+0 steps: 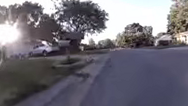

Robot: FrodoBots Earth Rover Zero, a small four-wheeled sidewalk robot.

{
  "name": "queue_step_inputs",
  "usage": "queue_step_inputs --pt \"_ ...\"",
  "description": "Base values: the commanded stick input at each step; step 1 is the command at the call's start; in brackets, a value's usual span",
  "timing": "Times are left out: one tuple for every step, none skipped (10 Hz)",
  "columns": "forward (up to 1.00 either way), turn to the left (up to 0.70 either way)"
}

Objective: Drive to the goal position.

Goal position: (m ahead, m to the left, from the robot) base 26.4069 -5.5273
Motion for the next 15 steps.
queue_step_inputs --pt "1.0 0.0" --pt "1.0 0.0" --pt "1.0 0.0" --pt "1.0 0.0" --pt "1.0 0.0" --pt "1.0 0.0" --pt "1.0 0.0" --pt "1.0 0.0" --pt "1.0 0.0" --pt "1.0 0.0" --pt "1.0 0.0" --pt "1.0 0.0" --pt "1.0 0.0" --pt "1.0 0.0" --pt "1.0 0.0"
